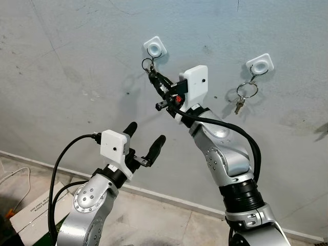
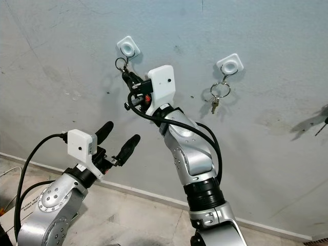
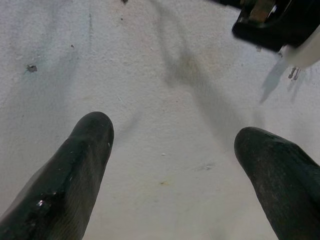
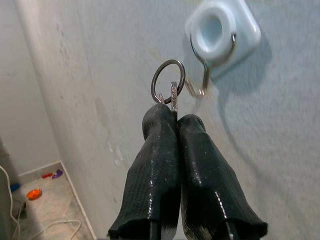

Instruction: Hang keys on a hook

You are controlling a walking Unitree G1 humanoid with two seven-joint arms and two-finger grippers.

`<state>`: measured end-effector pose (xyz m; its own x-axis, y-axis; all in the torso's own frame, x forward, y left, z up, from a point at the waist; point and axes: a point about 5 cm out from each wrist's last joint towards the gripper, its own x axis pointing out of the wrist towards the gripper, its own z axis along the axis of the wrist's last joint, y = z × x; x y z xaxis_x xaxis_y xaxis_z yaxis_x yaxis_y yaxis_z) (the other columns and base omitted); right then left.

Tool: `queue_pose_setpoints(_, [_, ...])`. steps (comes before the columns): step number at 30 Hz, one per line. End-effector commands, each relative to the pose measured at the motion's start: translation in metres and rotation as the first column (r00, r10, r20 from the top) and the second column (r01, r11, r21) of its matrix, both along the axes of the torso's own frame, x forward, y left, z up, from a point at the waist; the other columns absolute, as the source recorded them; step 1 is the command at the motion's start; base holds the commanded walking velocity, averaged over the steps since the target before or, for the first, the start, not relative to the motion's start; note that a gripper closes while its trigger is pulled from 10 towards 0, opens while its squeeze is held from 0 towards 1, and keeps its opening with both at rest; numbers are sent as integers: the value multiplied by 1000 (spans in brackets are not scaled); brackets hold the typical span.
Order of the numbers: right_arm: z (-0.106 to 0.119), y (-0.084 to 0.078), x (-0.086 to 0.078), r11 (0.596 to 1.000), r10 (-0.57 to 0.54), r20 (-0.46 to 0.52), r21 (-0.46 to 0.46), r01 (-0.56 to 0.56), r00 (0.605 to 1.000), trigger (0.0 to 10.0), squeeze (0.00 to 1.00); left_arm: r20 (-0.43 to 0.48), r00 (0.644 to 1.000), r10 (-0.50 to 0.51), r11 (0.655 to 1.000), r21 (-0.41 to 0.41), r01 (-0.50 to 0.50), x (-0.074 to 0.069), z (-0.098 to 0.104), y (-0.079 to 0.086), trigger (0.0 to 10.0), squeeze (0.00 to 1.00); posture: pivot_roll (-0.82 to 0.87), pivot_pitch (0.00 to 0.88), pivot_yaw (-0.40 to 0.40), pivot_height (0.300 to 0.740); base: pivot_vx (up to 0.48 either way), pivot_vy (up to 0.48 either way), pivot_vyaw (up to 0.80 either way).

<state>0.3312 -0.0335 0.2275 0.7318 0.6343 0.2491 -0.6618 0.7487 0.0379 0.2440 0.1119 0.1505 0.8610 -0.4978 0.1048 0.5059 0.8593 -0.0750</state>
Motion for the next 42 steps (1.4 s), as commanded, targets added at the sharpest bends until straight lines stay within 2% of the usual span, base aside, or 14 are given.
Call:
queue_pose_setpoints(1, [3,4,1,1000,4,9,1,-4,1000,10000,0,-11,1000,7,1000,8,-7,1,-3,1,10000,0,94,79,5,740,0,0,0])
queue_pose_setpoints(30, [0,1,12,999,-36,-16,27,37,999,10000,0,-10,1000,6,1000,14,-6,1,-3,1,10000,0,97,75,4,740,0,0,0])
queue_pose_setpoints(42, [-10,2,13,999,-32,-51,5,33,998,10000,0,-11,1000,8,1000,15,-7,1,-3,1,10000,0,97,75,4,740,0,0,0])
